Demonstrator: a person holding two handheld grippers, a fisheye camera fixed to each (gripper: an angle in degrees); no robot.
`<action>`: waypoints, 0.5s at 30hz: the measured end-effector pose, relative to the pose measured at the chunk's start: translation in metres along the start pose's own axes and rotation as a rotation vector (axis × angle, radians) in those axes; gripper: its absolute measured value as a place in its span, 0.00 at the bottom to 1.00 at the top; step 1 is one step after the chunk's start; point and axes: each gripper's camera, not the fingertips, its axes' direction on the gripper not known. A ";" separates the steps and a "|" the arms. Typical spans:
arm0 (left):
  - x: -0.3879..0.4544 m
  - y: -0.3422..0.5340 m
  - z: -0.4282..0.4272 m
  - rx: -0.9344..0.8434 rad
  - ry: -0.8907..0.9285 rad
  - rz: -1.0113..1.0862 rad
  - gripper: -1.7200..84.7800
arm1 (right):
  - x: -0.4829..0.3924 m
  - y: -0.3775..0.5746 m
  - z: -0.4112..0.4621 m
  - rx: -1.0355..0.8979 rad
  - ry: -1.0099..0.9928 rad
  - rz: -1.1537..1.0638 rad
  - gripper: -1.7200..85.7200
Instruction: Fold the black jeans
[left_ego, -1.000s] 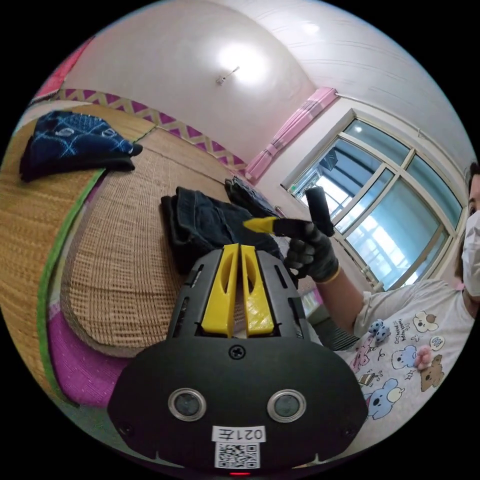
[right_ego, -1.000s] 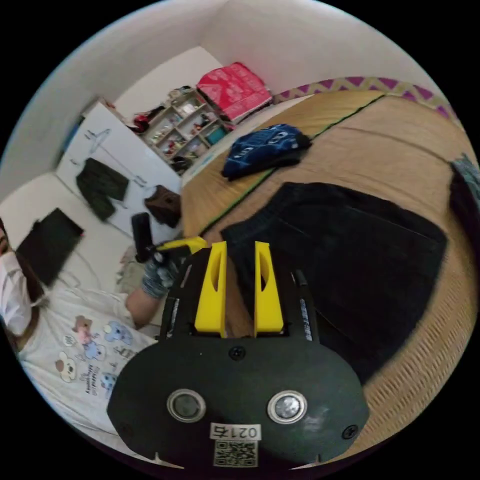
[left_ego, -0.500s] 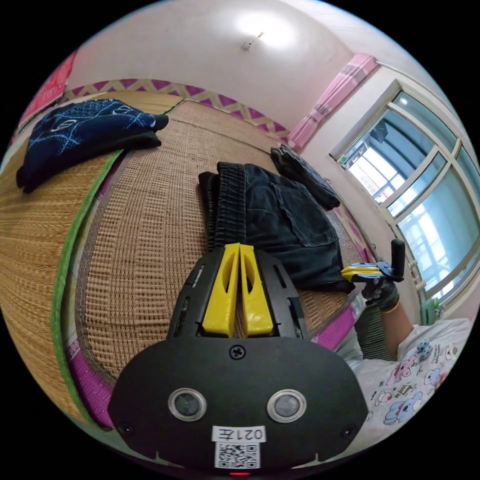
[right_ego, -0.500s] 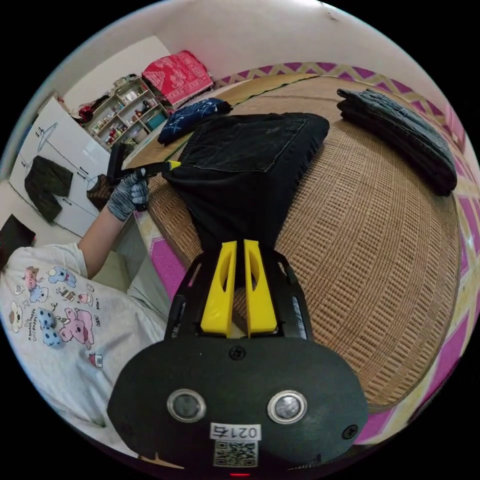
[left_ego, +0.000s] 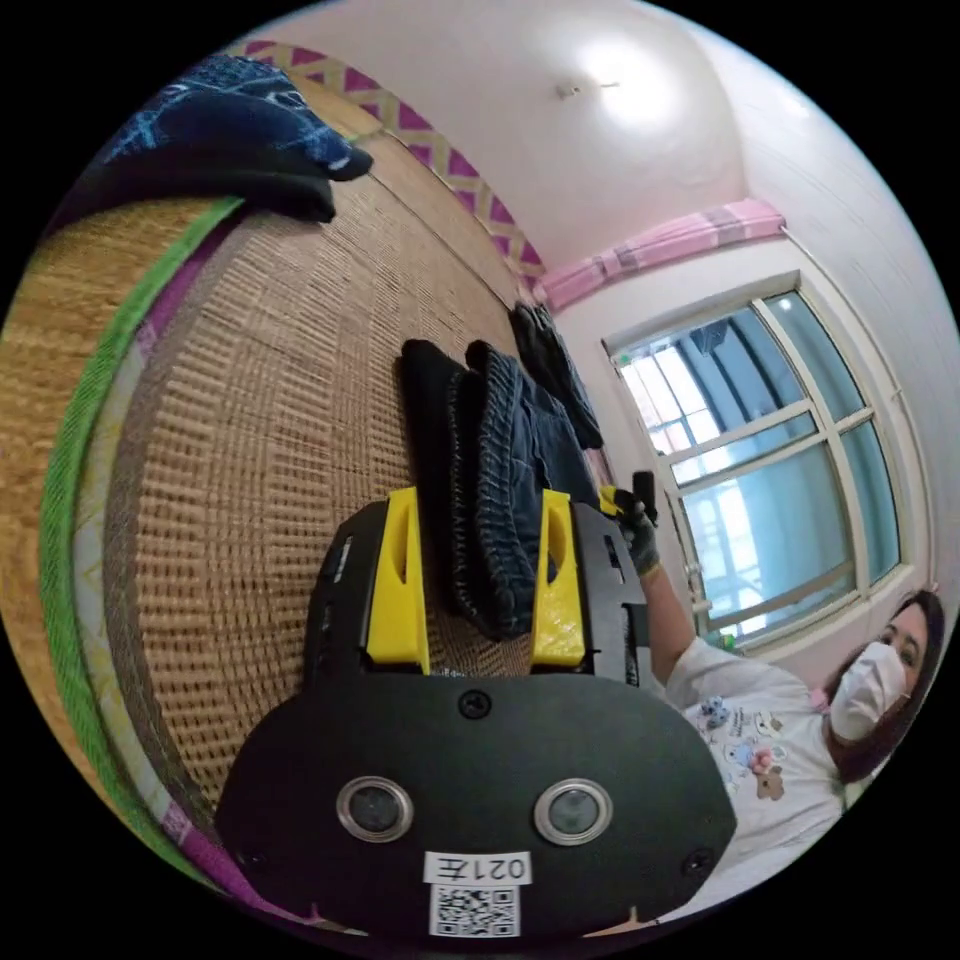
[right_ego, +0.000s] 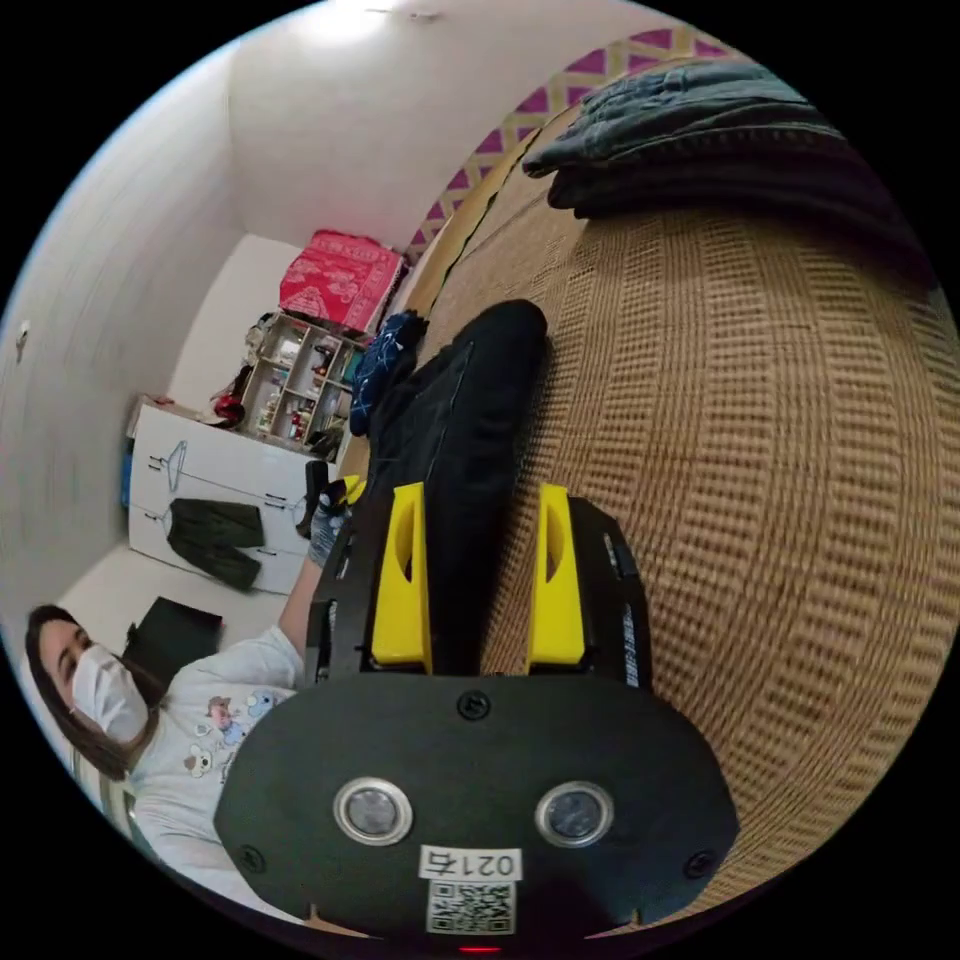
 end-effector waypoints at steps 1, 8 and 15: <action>0.002 -0.004 0.000 -0.019 -0.008 0.006 0.20 | 0.006 -0.011 0.005 -0.033 -0.031 0.004 0.19; 0.023 -0.026 -0.004 -0.069 -0.118 0.011 0.12 | 0.034 -0.041 0.040 -0.111 -0.099 0.058 0.13; 0.070 -0.024 -0.060 0.066 -0.086 0.114 0.08 | -0.072 -0.071 0.056 -0.147 0.079 -0.192 0.09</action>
